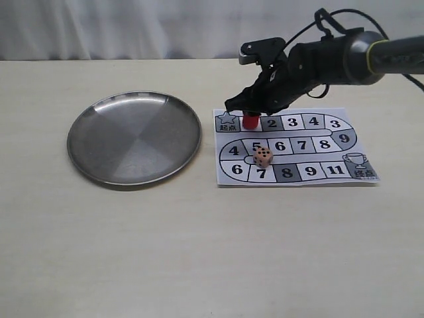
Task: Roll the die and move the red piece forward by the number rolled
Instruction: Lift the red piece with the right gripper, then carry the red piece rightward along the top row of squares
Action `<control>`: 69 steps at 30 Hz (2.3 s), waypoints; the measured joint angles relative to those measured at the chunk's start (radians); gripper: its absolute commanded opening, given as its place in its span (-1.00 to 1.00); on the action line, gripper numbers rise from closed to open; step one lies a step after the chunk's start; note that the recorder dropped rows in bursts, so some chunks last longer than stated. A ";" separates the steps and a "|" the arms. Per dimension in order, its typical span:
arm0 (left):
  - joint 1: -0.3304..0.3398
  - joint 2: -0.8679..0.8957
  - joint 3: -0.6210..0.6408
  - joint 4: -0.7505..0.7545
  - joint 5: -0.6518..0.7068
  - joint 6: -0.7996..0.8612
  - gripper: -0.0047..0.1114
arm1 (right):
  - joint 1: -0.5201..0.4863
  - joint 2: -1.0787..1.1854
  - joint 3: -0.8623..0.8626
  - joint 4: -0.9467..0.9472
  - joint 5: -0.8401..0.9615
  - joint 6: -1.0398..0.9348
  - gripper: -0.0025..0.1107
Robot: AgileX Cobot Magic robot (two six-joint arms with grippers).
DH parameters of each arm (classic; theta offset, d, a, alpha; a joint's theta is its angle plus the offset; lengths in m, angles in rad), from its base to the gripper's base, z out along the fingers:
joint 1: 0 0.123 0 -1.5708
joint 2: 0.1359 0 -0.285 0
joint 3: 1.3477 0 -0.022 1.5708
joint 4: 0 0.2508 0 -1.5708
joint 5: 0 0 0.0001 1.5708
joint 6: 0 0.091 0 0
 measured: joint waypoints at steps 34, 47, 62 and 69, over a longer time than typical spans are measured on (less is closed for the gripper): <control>0.000 0.000 0.000 0.000 0.000 0.000 -0.92 | -0.046 0.003 0.000 -0.090 0.040 0.000 -0.88; 0.000 0.000 0.000 0.000 0.000 0.000 -0.92 | -0.055 0.024 -0.004 -0.086 0.026 0.002 -0.88; 0.000 0.000 0.000 0.000 0.000 0.000 -0.92 | -0.057 0.018 -0.004 -0.086 0.033 0.002 -0.88; 0.000 0.000 0.000 0.000 0.000 0.000 -0.92 | -0.085 -0.136 0.000 -0.086 0.070 0.011 -0.88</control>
